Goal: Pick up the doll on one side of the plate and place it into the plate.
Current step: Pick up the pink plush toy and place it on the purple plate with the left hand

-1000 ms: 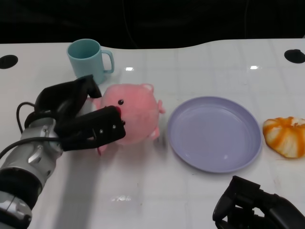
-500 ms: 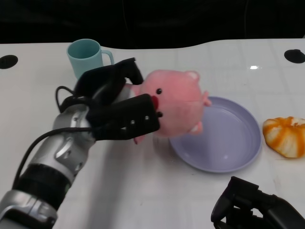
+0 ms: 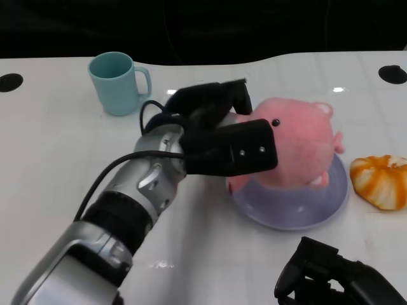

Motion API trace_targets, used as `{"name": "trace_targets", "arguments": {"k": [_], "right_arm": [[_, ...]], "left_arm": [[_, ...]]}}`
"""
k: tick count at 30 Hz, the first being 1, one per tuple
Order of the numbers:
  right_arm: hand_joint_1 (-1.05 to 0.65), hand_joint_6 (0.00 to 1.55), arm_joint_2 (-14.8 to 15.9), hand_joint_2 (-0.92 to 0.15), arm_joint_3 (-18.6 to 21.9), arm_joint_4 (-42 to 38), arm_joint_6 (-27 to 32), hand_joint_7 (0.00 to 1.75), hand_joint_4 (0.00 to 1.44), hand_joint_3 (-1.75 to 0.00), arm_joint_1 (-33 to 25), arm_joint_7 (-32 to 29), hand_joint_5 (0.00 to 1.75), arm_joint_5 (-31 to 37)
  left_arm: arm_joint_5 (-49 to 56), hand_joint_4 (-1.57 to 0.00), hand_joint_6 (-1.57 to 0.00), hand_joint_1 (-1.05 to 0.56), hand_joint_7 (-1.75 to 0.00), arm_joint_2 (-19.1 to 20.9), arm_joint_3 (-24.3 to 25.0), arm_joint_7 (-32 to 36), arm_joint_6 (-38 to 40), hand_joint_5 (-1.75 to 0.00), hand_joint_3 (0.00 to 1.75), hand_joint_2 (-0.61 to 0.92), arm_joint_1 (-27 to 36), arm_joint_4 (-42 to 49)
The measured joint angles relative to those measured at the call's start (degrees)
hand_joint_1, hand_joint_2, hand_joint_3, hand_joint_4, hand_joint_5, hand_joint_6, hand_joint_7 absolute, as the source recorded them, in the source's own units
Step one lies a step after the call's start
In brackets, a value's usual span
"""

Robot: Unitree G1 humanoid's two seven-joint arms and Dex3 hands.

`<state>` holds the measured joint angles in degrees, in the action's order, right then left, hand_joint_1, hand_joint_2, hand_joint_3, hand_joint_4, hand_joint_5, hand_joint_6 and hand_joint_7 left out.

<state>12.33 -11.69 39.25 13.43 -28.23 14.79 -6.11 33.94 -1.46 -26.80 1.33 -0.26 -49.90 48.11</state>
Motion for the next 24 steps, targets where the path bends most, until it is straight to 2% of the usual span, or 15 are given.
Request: {"name": "trace_targets", "arguments": {"k": [8,11,12,13,14,17,18,19,21,22,24], "right_arm": [[-0.18,0.41,-0.04,-0.86,-0.76,0.2,0.01,1.72,0.63,-0.7,-0.02,-0.4,1.75,0.64],[-0.18,0.41,-0.03,-0.86,-1.13,0.24,0.01,1.72,0.63,-0.7,-0.02,-0.41,1.75,1.13],[-0.18,0.41,-0.03,-0.86,-1.21,0.25,0.01,1.72,0.63,-0.7,-0.04,-0.41,1.75,1.15],[-0.18,0.41,-0.04,-0.85,-1.26,0.28,0.01,1.72,0.63,-0.7,-0.06,-0.42,1.75,1.15],[-0.18,0.41,-0.04,-0.85,-1.28,0.31,0.01,1.72,0.63,-0.7,-0.12,-0.43,1.75,1.19],[-0.18,0.41,-0.03,-0.85,-1.3,0.39,0.02,1.72,0.64,-0.7,-0.24,-0.44,1.75,1.3],[-0.18,0.41,-0.03,-0.85,-1.3,0.43,0.03,1.72,0.64,-0.7,-0.23,-0.44,1.75,1.31],[-0.18,0.41,-0.03,-0.85,-1.3,0.51,0.06,1.72,0.64,-0.7,-0.23,-0.44,1.75,1.3],[-0.19,0.41,-0.02,-0.85,-1.3,0.71,0.11,1.72,0.64,-0.7,-0.24,-0.44,1.75,1.31],[-0.19,0.41,-0.02,-0.85,-1.3,0.8,0.19,1.72,0.64,-0.7,-0.24,-0.44,1.75,1.3],[-0.19,0.41,-0.02,-0.85,-1.29,1.01,0.24,1.72,0.64,-0.7,-0.25,-0.44,1.75,1.29]], "left_arm": [[-0.87,-0.85,-0.75,-0.23,-1.75,-3.64,0.49,2.78,-1.74,-1.75,1.01,0.53,-3.93,8.11],[-0.82,-0.8,-0.72,-0.21,-1.74,-4.35,0.32,3.32,-2.21,-1.75,0.95,0.5,-5.06,10.54],[-0.81,-0.78,-0.73,-0.22,-1.62,-4.44,0.25,3.32,-2.37,-1.75,0.84,0.52,-5.3,11.33],[-0.83,-0.77,-0.79,-0.25,-1.28,-4.49,0.26,3.31,-2.41,-1.74,0.65,0.58,-5.4,11.93],[-0.96,-0.75,-0.85,-0.26,-1.04,-4.52,0.35,3.29,-2.42,-1.73,0.52,0.64,-5.41,12.37],[-1.54,-0.72,-0.89,-0.25,-0.52,-4.67,1.02,2.76,-2.4,-1.6,0.33,0.75,-5.45,13.31],[-2.16,-0.65,-0.84,-0.25,-0.39,-4.69,1.41,2.14,-2.42,-1.5,0.3,0.79,-5.46,13.52],[-2.9,-0.49,-0.74,-0.29,-0.24,-4.67,1.9,1.03,-2.52,-1.25,0.26,0.84,-5.47,13.7],[-4.05,-0.34,-0.6,-0.36,-0.1,-4.47,2.39,-1.73,-3.54,-0.95,0.21,0.9,-5.47,13.79],[-4.4,-0.23,-0.47,-0.45,-0.04,-4.3,2.43,-3.03,-4.42,-0.77,0.24,0.91,-5.48,13.79],[-4.47,-0.13,-0.36,-0.54,-0.01,-3.92,2.16,-4.5,-6.05,-0.64,0.27,0.92,-5.48,13.72]]}}
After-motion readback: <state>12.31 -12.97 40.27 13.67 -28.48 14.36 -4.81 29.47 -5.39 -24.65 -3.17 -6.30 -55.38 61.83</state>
